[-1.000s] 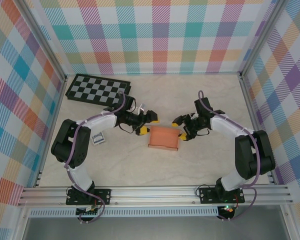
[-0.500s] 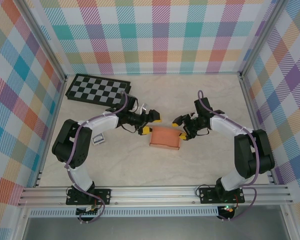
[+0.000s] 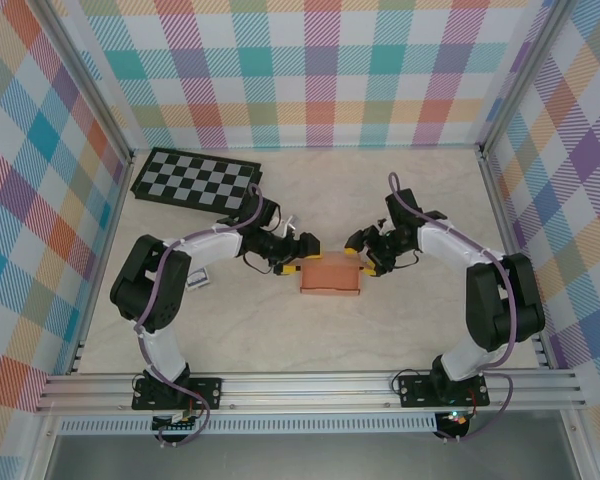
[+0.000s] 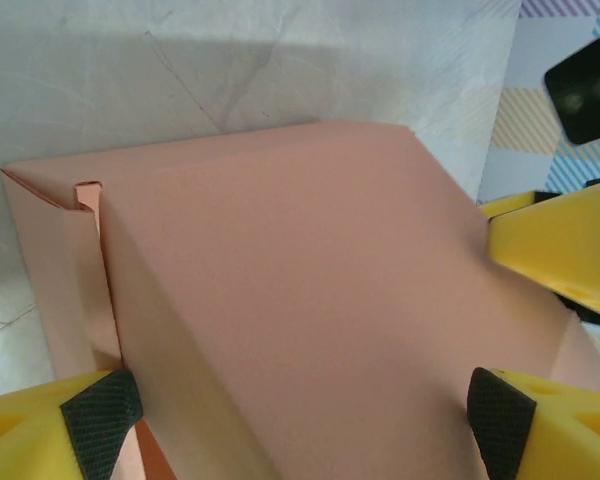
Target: Fold the paper box
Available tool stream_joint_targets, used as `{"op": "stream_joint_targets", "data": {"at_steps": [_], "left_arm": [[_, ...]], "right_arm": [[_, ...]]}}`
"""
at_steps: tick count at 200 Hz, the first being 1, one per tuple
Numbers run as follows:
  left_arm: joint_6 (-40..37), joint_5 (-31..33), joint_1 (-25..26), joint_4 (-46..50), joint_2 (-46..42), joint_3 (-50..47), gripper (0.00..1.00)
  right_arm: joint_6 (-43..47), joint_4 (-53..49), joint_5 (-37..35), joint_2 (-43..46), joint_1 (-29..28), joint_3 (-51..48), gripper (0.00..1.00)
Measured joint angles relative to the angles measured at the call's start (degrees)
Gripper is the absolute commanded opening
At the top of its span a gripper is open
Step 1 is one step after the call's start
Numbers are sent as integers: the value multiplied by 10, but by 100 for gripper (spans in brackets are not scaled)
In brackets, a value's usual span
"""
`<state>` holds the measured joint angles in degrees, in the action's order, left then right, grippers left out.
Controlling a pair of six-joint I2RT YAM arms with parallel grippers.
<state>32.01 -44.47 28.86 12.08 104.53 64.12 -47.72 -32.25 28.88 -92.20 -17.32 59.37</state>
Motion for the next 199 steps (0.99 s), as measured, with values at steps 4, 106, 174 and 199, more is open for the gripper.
{"op": "stream_joint_targets", "data": {"at_steps": [4,106,174,199], "left_arm": [[-3,0,0,0,0,0,87],[-85,32,4,45,-5,10,88],[-74,50,4,46,-8,12,89],[-70,61,4,50,-8,13,90]], "right_arm": [[4,-2,-1,0,0,0,61],[72,-37,-36,0,0,2,66],[135,-68,-57,16,0,15,72],[130,-69,-59,21,0,15,77]]}}
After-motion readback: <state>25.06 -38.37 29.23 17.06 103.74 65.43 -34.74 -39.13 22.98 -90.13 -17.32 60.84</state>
